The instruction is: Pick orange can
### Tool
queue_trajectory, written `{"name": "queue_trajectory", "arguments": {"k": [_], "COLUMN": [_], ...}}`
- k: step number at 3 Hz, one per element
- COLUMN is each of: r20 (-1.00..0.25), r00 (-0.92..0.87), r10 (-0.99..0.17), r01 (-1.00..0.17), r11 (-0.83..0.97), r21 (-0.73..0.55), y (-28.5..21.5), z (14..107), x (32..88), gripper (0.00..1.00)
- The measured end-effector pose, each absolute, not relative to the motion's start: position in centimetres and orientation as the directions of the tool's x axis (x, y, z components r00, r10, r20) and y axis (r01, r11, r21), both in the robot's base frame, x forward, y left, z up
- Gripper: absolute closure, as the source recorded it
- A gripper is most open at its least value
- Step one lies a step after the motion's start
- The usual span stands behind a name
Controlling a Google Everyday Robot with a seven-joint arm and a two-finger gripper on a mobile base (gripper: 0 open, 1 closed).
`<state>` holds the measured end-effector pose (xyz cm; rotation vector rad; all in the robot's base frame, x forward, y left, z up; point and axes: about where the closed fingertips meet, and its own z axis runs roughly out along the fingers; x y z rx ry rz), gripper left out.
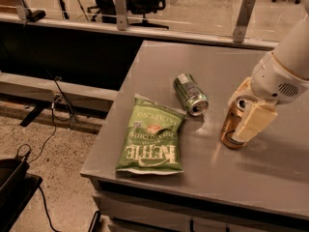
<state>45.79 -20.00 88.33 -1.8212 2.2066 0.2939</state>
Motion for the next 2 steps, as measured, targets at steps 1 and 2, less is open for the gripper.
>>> {"name": "queue_trajectory", "arguments": {"k": [1,2], "r20": [-0.358,-0.384], "r00": [-0.193,-0.185], "r10": [-0.914,-0.905], "r01": [-0.978,-0.979], "r11": [0.207,0.204], "r21": [-0.002,-0.009], "y": [-21.1,-22.0], "z": [89.3,91.2], "x": [45.8,45.8], "gripper": [0.87,1.0]}}
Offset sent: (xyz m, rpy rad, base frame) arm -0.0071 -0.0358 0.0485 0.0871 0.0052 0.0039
